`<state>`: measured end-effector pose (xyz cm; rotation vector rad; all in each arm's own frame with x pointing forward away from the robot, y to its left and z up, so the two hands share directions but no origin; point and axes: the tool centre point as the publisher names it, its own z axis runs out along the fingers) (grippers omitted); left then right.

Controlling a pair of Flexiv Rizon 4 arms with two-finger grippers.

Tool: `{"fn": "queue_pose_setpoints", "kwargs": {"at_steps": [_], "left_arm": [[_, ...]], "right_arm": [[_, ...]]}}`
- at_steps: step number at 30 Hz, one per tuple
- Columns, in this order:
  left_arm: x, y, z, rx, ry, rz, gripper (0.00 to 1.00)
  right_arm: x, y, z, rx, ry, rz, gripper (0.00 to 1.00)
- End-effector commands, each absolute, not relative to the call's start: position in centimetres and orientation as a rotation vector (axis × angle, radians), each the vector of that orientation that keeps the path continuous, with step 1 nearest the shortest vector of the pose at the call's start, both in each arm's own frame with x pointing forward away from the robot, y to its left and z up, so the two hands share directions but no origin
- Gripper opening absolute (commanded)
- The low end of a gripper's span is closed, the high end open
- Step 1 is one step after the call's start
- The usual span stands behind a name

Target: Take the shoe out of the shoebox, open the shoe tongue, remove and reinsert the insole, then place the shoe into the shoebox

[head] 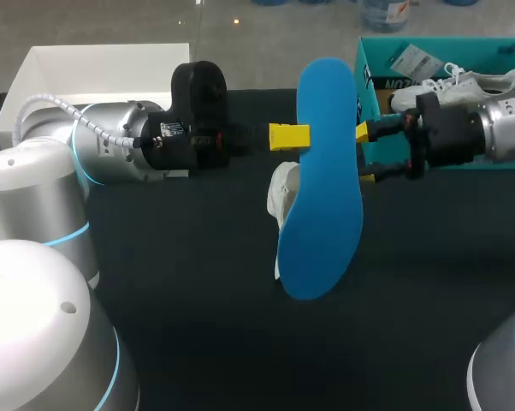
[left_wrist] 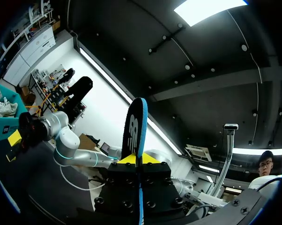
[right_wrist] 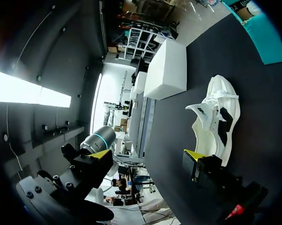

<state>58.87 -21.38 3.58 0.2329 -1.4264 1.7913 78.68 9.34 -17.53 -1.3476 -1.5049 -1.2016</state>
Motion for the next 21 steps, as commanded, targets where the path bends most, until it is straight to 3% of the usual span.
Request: {"fn": "queue_pose_setpoints", "kwargs": {"at_steps": [1, 21], "left_arm": [[58.9, -21.5, 3.5, 0.231, -1.424, 1.793, 0.0], [58.9, -21.5, 3.5, 0.231, -1.424, 1.793, 0.0]], "right_arm": [[78.9, 8.7, -17.6, -1.341, -1.436, -1.267, 1.0], [80.3, 8.4, -14.8, -1.357, -1.423, -1.366, 1.0]]}}
